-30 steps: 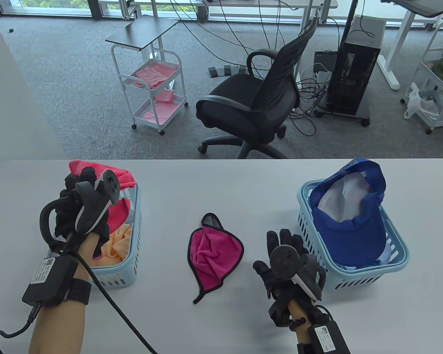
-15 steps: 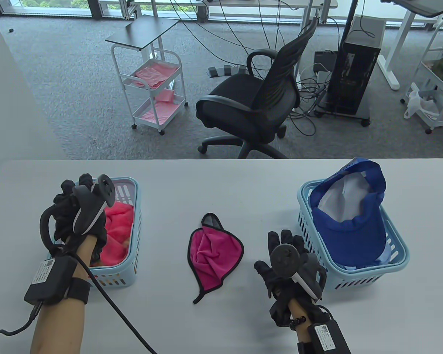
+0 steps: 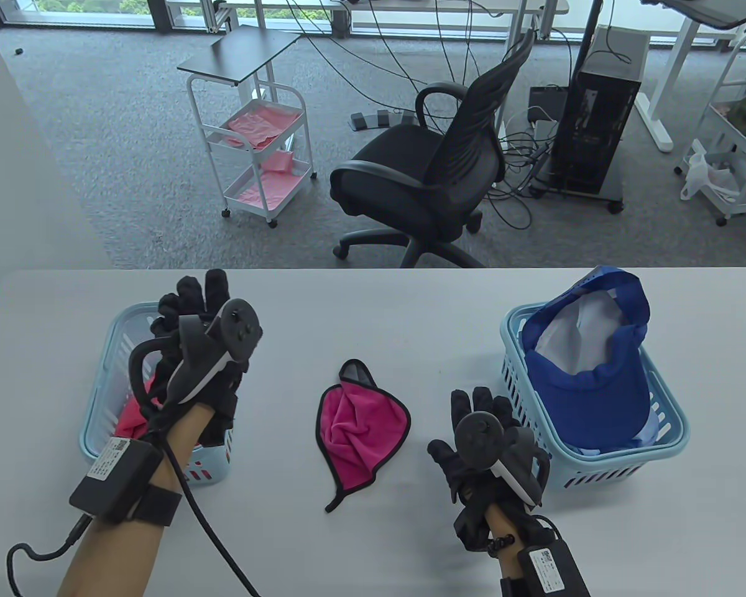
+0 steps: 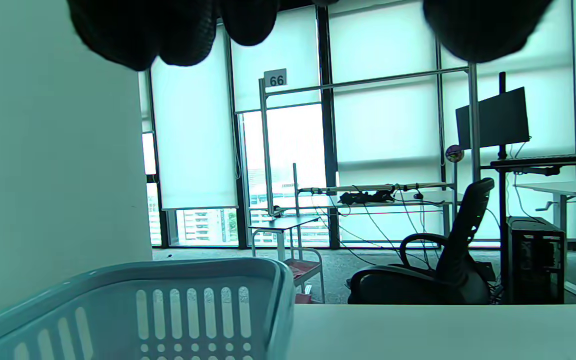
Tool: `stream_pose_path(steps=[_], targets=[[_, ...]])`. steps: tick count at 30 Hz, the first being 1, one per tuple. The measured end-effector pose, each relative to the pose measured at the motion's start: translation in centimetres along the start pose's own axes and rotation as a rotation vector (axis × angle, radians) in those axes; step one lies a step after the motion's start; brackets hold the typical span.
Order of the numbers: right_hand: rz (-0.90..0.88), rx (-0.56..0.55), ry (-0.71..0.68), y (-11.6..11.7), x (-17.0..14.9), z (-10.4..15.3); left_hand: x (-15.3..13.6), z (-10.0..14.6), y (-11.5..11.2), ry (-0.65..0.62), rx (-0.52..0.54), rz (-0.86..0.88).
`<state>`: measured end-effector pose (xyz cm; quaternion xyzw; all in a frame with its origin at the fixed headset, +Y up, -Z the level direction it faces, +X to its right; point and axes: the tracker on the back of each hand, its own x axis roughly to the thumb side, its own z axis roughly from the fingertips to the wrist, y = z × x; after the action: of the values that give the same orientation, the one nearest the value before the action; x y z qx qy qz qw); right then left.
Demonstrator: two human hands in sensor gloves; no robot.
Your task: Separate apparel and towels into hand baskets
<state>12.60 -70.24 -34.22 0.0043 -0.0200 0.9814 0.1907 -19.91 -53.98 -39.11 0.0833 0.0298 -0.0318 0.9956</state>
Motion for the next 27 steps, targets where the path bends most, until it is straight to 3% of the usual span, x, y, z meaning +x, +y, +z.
stream_pose_path(steps=[5,9,13,20,27], targets=[[-0.012,-0.017,0.017,-0.2,-0.1,0.0,5.4,1.0,-2.4,-0.120,-0.041,0.016],[-0.012,-0.032,0.024,-0.5,-0.3,0.1,9.8,1.4,-6.3,-0.205,-0.157,0.013],[-0.017,-0.038,0.029,-0.6,-0.5,0.1,12.4,1.4,-10.5,-0.238,-0.284,0.012],[-0.026,-0.033,0.028,-0.6,-0.6,0.2,13.7,0.9,-17.9,-0.223,-0.486,-0.033],[-0.032,-0.022,0.028,-0.5,-0.6,0.2,13.8,0.8,-22.2,-0.263,-0.583,-0.136]])
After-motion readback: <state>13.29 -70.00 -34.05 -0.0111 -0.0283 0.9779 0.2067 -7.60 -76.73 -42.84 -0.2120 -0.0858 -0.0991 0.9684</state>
